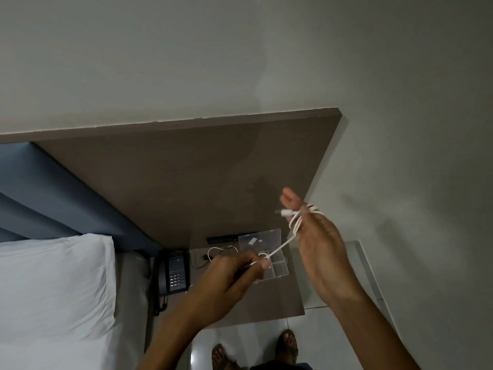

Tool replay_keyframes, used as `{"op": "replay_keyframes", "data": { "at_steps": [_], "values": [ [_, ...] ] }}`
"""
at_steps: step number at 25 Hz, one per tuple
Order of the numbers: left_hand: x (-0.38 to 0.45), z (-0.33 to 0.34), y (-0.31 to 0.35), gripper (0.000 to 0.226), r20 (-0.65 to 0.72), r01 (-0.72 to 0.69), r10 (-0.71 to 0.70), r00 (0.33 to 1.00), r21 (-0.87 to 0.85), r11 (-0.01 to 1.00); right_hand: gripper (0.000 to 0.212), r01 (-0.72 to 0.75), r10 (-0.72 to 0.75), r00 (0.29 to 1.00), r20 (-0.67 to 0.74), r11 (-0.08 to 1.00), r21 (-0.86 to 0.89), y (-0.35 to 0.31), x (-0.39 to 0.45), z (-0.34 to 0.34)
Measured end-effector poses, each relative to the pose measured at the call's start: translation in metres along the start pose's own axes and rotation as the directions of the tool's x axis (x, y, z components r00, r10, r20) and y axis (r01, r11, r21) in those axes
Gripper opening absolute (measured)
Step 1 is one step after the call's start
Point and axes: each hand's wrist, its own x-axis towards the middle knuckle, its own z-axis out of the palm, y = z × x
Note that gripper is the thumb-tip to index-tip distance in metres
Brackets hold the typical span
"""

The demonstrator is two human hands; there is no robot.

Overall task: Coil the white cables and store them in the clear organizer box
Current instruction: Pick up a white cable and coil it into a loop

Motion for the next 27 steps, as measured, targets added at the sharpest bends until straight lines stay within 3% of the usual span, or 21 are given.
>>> {"op": "replay_keyframes", "data": {
  "at_steps": [1,2,3,5,6,7,9,10,13,14,17,18,19,20,21,22,23,24,27],
  "values": [
    [0.000,-0.010,0.005,0.030,0.003,-0.012,0.012,1.000,0.005,1.000,0.037,0.057,-0.046,0.998,0.043,0.955,-0.292,0.006,-0.001,-0.002],
    [0.002,-0.021,0.011,0.027,-0.013,-0.030,0.030,0.999,-0.007,1.000,0.035,0.073,-0.013,0.989,0.145,0.905,-0.420,0.012,-0.005,-0.003],
    [0.005,-0.032,0.015,0.025,-0.045,-0.055,0.054,0.998,-0.020,0.998,0.034,0.045,0.079,0.962,0.259,0.896,-0.442,0.015,-0.012,-0.002],
    [0.016,-0.052,0.020,0.031,-0.094,-0.093,0.091,0.991,-0.021,0.995,0.044,-0.112,0.277,0.824,0.494,0.935,-0.338,0.019,-0.026,0.001],
    [0.022,-0.057,0.020,0.035,-0.096,-0.095,0.091,0.991,-0.041,0.995,0.049,-0.213,0.309,0.740,0.597,0.950,-0.228,0.018,-0.031,0.004],
    [0.028,-0.058,0.021,0.037,-0.089,-0.092,0.084,0.993,-0.093,0.991,0.049,-0.336,0.297,0.671,0.680,0.939,-0.078,0.015,-0.034,0.007],
    [0.038,-0.049,0.023,0.040,-0.081,-0.072,0.055,0.995,-0.220,0.973,0.041,-0.575,0.183,0.596,0.782,0.777,0.256,0.007,-0.034,0.015],
    [0.042,-0.041,0.023,0.040,-0.091,-0.053,0.030,0.995,-0.265,0.963,0.037,-0.631,0.097,0.610,0.786,0.660,0.408,0.002,-0.032,0.018],
    [0.039,-0.018,0.017,0.046,-0.132,-0.001,-0.037,0.991,-0.279,0.960,0.019,-0.552,0.024,0.795,0.606,0.442,0.707,-0.013,-0.021,0.022],
    [0.035,-0.013,0.014,0.047,-0.130,0.006,-0.041,0.991,-0.260,0.966,0.013,-0.515,0.048,0.838,0.544,0.403,0.757,-0.018,-0.019,0.021],
    [0.021,-0.007,0.009,0.042,-0.061,0.013,-0.020,0.998,-0.116,0.993,0.031,-0.418,0.138,0.908,0.395,0.331,0.846,-0.013,-0.009,0.016],
    [0.017,-0.006,0.010,0.036,-0.028,0.002,-0.003,1.000,-0.031,1.000,0.034,-0.384,0.147,0.923,0.355,0.359,0.851,-0.011,-0.005,0.015],
    [0.013,-0.007,0.011,0.030,0.008,-0.025,0.024,1.000,0.047,0.999,0.033,-0.330,0.151,0.944,0.294,0.488,0.808,-0.009,-0.001,0.016],
    [0.010,-0.009,0.012,0.025,0.038,-0.057,0.054,0.998,0.100,0.993,0.032,-0.256,0.139,0.965,0.224,0.696,0.671,-0.008,0.001,0.017],
    [0.007,-0.013,0.014,0.021,0.063,-0.085,0.077,0.995,0.131,0.988,0.035,-0.157,0.099,0.982,0.159,0.899,0.409,-0.005,0.003,0.018],
    [0.005,-0.018,0.015,0.018,0.077,-0.108,0.097,0.992,0.162,0.981,0.038,-0.040,0.030,0.993,0.115,0.995,0.089,-0.004,0.004,0.020],
    [0.004,-0.025,0.017,0.017,0.079,-0.134,0.120,0.990,0.205,0.970,0.038,0.060,-0.039,0.992,0.117,0.982,-0.181,-0.002,0.003,0.021],
    [0.004,-0.034,0.019,0.018,0.071,-0.157,0.144,0.987,0.250,0.956,0.036,0.114,-0.063,0.986,0.154,0.932,-0.345,0.000,0.002,0.023],
    [0.009,-0.061,0.026,0.020,0.013,-0.205,0.210,0.978,0.282,0.937,0.027,0.076,0.080,0.955,0.287,0.867,-0.493,0.008,-0.007,0.023]
  ]
}}
